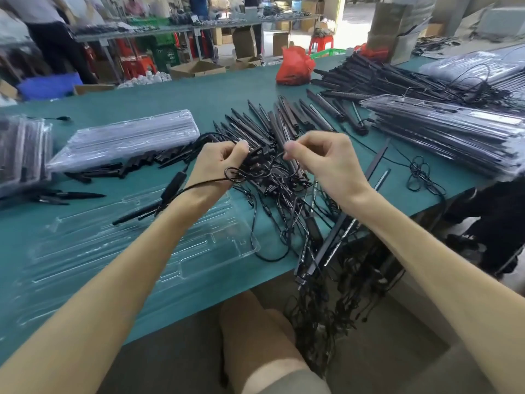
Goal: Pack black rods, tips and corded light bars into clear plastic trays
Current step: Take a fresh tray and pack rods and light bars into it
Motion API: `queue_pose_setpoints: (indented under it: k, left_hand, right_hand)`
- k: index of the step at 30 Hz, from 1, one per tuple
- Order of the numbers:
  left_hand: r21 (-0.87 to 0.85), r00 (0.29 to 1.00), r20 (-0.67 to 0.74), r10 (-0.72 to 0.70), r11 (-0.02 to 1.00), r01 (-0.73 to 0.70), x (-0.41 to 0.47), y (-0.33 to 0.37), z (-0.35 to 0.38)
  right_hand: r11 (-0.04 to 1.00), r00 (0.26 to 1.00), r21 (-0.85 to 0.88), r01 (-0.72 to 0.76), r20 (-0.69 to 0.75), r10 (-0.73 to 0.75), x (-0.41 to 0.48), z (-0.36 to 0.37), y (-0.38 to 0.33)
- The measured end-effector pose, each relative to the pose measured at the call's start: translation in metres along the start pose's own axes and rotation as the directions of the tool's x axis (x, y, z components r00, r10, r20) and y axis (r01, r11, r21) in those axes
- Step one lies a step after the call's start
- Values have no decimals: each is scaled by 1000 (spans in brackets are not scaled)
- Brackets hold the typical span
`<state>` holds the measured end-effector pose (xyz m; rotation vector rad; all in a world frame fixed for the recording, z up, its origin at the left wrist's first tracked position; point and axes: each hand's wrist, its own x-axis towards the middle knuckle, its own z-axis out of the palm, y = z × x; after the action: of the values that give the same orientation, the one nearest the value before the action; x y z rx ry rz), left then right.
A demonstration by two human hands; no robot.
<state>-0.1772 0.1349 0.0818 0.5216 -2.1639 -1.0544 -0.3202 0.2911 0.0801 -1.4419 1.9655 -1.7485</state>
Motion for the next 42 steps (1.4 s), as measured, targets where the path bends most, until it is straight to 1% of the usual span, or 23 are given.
queue_pose_setpoints:
  k: [2,6,9,12,14,17,19,20,23,25,28,30,31,32,34,35,36,37,39,40,42]
  left_hand:
    - [-29,1000,-1,2,1000,-2,1,2,-1]
    - [-83,999,-40,-3,997,-1,1,5,-10]
    - [-133,994,-105,-16,991,2,1,6,-20]
    - [-163,984,-175,-17,987,-12,2,9,-30]
    - [-216,977,-212,-25,976,-22,5,13,-36]
    - [-270,961,-270,-55,963,-21,7,18,-46]
    - [-245,951,-303,-58,969,-19,7,19,-52]
    - [-223,947,-318,-53,975,-20,7,17,-55]
    - [-171,935,-354,-33,985,-30,7,12,-62]
    - [-140,932,-361,-19,990,-34,6,10,-65]
    - [-128,940,-341,19,989,-67,5,13,-64]
    - [-102,945,-321,62,990,-100,5,18,-62]
    - [-60,947,-304,99,991,-123,5,21,-60]
    - [-6,950,-278,139,989,-147,5,26,-57]
    - [74,956,-204,211,977,-200,6,35,-49]
    - [87,957,-170,236,971,-224,7,39,-45]
    - [91,955,-146,258,965,-247,8,43,-40]
    - [96,951,-136,277,959,-266,9,47,-37]
    - [120,937,-162,309,949,-292,12,53,-34]
    - [133,929,-184,322,944,-301,14,54,-35]
    - [152,922,-205,328,941,-301,16,51,-39]
  right_hand:
    - [1000,1000,24,15,-3,-15,11,3,-12]
    - [999,999,31,-15,-41,16,27,5,-16]
    - [1000,998,-10,-23,-51,23,26,3,-9]
    - [997,994,-48,-65,-88,61,24,-1,-1]
    - [992,991,-78,-94,-102,86,22,-2,3]
    - [975,992,-193,-113,-83,98,20,-3,10]
    - [956,988,-254,-149,-70,135,16,-3,18]
    - [946,983,-271,-176,-90,158,15,-3,23]
    - [914,949,-282,-292,-206,239,10,-5,39]
    - [890,926,-292,-350,-250,282,8,-7,46]
    - [874,913,-316,-368,-300,276,8,-11,49]
    - [850,925,-394,-348,-294,242,9,-11,44]
    - [845,939,-432,-316,-271,213,8,-9,39]
    - [863,955,-430,-265,-241,173,8,-7,32]
    - [943,983,-300,-141,-156,98,5,-1,14]
    - [973,993,-205,-102,-87,85,2,3,5]
    - [989,995,-116,-94,9,96,0,5,-4]
    - [992,984,-39,-123,126,127,-2,7,-11]
    - [970,913,63,-237,356,200,-6,5,-18]
    - [960,879,78,-269,427,212,-8,3,-19]
    - [970,845,31,-243,498,196,-13,-5,-18]
